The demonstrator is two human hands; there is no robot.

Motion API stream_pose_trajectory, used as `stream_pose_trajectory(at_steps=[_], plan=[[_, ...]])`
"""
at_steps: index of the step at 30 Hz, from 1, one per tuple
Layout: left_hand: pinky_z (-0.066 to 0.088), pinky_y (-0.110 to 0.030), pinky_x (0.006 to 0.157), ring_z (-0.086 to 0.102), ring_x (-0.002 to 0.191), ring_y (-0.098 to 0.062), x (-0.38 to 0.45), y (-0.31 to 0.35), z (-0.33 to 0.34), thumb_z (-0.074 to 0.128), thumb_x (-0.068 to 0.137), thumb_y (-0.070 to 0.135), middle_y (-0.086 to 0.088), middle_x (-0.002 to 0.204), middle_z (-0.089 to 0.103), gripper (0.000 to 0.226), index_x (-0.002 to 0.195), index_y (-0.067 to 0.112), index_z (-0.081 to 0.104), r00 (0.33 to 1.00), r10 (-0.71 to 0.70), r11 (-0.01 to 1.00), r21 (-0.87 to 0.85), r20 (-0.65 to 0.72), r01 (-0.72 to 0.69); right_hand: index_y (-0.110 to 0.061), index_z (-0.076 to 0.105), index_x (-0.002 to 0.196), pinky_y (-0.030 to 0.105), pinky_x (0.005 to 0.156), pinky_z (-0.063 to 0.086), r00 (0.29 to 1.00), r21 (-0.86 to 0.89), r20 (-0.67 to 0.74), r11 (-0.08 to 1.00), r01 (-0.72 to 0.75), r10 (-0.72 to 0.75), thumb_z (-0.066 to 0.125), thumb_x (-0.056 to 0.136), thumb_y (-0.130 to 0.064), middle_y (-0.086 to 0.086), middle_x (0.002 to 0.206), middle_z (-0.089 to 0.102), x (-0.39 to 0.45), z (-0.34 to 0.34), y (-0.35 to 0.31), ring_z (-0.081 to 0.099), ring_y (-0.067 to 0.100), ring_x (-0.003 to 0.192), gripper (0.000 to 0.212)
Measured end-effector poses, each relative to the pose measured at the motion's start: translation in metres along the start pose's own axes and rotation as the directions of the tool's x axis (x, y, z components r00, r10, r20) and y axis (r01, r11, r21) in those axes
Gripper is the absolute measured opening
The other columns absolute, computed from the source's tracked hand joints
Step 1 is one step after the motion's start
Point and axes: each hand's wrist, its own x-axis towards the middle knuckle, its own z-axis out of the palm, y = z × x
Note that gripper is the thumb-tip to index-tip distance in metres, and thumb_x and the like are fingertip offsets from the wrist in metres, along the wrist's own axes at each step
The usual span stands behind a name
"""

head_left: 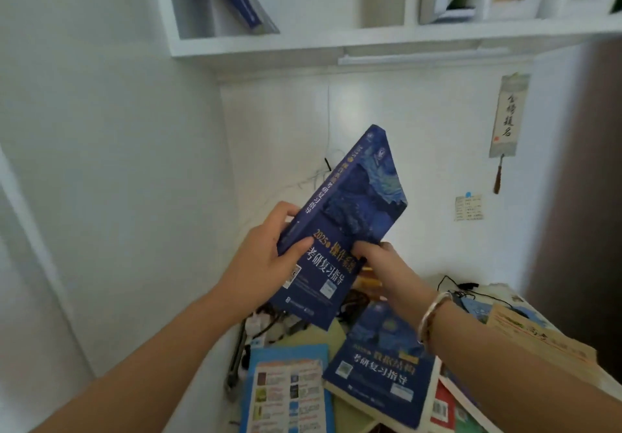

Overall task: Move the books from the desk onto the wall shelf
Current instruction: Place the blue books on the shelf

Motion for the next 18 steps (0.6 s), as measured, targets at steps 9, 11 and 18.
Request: stream_pose_trajectory(at_steps=[9, 11, 18], plan=[[0.058, -0.034, 0.071, 0.071, 0.080, -0.014, 0.053, 0.078, -0.093, 0.062, 0.090, 0.013, 0.002, 0.092, 0.073, 0.020, 0.104, 0.017, 0.049, 0.865, 0.233, 0.946, -0.102, -0.444, -0.307, -0.037, 0.041, 0.113, 0.032, 0.088, 0.048, 0.713, -0.226, -0.046, 0.703, 0.674, -0.699, 0.055, 0.090, -0.017, -0.029, 0.089, 0.053, -0.036, 0.056, -0.166, 0.061, 0.014, 0.092, 0.034], [0.057, -0.029, 0.071, 0.071, 0.082, -0.012, 0.079, 0.094, -0.105, 0.061, 0.090, 0.012, 0.003, 0.094, 0.072, 0.019, 0.103, 0.019, 0.048, 0.809, 0.275, 0.926, -0.083, -0.520, -0.368, -0.032, 0.045, 0.127, 0.024, 0.084, 0.042, 0.632, -0.277, -0.014, 0.610, 0.742, -0.775, 0.053, 0.092, -0.017, -0.034, 0.086, 0.047, -0.034, 0.059, -0.204, 0.055, 0.007, 0.086, 0.039], [0.047, -0.010, 0.073, 0.063, 0.085, -0.003, 0.201, 0.133, -0.117, 0.058, 0.092, 0.015, 0.005, 0.100, 0.064, 0.018, 0.102, 0.018, 0.043, 0.605, 0.287, 0.905, 0.003, -0.743, -0.425, -0.029, 0.025, 0.149, 0.023, 0.086, 0.034, 0.543, -0.522, 0.193, 0.383, 0.762, -0.817, 0.045, 0.095, -0.026, 0.008, 0.133, 0.054, 0.030, 0.058, -0.328, 0.052, 0.023, 0.117, 0.057]])
